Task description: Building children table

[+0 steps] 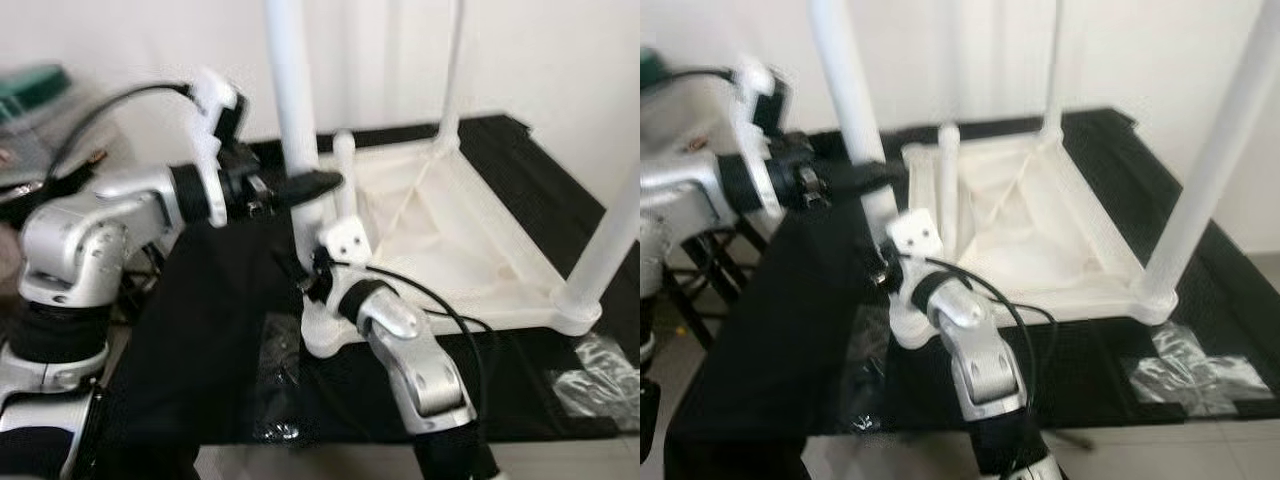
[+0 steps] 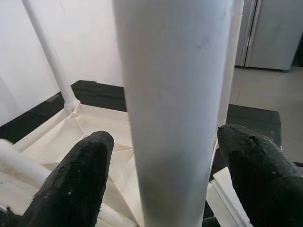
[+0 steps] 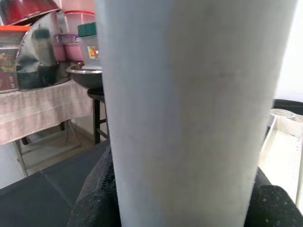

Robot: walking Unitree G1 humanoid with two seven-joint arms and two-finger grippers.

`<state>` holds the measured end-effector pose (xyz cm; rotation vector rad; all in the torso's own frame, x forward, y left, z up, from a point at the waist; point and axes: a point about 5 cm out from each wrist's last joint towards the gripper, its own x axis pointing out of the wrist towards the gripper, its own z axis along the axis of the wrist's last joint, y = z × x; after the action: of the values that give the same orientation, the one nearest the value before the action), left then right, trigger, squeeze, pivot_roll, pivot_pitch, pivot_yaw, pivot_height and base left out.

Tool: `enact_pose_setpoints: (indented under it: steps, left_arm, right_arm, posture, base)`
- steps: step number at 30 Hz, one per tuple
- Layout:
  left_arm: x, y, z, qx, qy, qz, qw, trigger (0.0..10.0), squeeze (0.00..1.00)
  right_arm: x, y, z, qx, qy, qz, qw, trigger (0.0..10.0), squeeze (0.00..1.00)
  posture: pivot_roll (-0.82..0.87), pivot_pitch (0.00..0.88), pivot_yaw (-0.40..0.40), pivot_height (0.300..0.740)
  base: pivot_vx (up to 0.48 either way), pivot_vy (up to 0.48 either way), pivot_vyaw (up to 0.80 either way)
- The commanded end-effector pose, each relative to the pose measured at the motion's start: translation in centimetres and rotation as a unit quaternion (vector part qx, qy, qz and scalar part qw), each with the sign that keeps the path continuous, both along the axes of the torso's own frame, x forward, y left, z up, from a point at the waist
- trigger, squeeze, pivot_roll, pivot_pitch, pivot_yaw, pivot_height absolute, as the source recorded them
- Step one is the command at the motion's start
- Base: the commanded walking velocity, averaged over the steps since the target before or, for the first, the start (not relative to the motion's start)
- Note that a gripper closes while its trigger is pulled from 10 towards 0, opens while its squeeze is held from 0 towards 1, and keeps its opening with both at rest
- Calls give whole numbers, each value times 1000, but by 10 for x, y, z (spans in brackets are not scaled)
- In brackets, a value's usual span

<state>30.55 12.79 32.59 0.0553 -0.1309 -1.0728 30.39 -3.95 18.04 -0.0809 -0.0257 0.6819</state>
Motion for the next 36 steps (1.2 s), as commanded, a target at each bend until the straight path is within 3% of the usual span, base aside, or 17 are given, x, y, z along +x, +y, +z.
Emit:
enact_pose_setpoints:
  steps: [1,4,5,11,12,16,17,19,20,21,24,25,26,28,31,34,36]
  left_arm:
    - [2,0,-2,3,3,5,1000,10000,0]
    - [3,0,-2,0,4,6,1000,10000,0]
    - [2,0,-1,-2,6,1,1000,0,0]
    - [1,1,2,-2,7,-4,1000,0,0]
    - [1,2,2,-2,7,-4,1000,0,0]
    - [1,2,2,-2,7,-5,1000,0,0]
    - [0,1,2,-1,7,-7,1000,0,0]
    - [0,0,2,-3,5,-11,1000,0,0]
    - [0,0,2,-3,5,-11,1000,0,0]
    - [-1,0,1,-4,5,-12,1000,0,0]
    - [-1,0,1,-4,4,-12,1000,0,0]
    - [-1,0,1,-5,4,-12,1000,0,0]
    - [-1,0,1,-5,4,-12,1000,0,0]
    - [-3,-1,1,-5,2,-17,1000,0,0]
    - [-3,-1,1,-5,2,-17,1000,0,0]
    - [-6,-3,0,-4,3,-25,1000,0,0]
    - [-6,-3,0,-3,4,-26,1000,0,0]
  right_arm:
    - [1,-6,-39,-23,87,-20,996,0,0]
    - [1,-1,-33,-19,81,-14,996,0,0]
    - [0,2,-32,-18,80,-6,997,0,0]
    - [-5,5,-19,-20,76,-35,996,0,0]
    - [-3,3,-13,-20,69,-40,997,10000,0]
    - [4,0,-5,-28,70,-14,997,10000,0]
    - [9,-5,-1,-22,75,0,997,10000,1000]
    - [26,-18,26,-10,13,81,997,10000,1000]
    - [26,-18,26,-10,13,81,997,10000,1000]
    - [32,-26,42,-11,-27,131,991,10000,1000]
    - [32,-31,46,-38,-52,174,983,10000,1000]
    - [34,-37,49,-62,-62,214,973,10000,0]
    - [34,-37,49,-62,-62,214,973,10000,0]
    - [42,-49,54,-95,-60,273,955,10000,0]
    - [42,-49,54,-95,-60,273,955,10000,0]
    - [55,-46,55,-103,-23,328,939,10000,0]
    - [57,-44,54,-102,-16,336,936,10000,0]
  posture:
    - [-16,62,113,740]
    - [-15,58,113,740]
    - [-10,57,114,740]
    - [-2,49,113,740]
    - [-1,47,112,740]
    - [1,47,110,740]
    - [1,47,109,740]
    - [1,47,109,740]
    - [1,47,109,740]
    - [0,47,109,740]
    - [1,46,109,740]
    - [3,48,108,740]
    - [3,48,108,740]
    - [7,47,106,740]
    - [7,47,106,740]
    - [22,47,104,740]
    - [22,47,104,740]
  base:
    - [0,0,0]
    - [0,0,0]
    - [0,0,0]
    - [0,0,0]
    - [0,0,0]
    - [0,0,0]
    - [0,0,0]
    - [0,0,0]
    - [0,0,0]
    - [0,0,0]
    - [0,0,0]
    - [0,0,0]
    - [0,0,0]
    - [0,0,0]
    - [0,0,0]
    - [0,0,0]
    - [0,0,0]
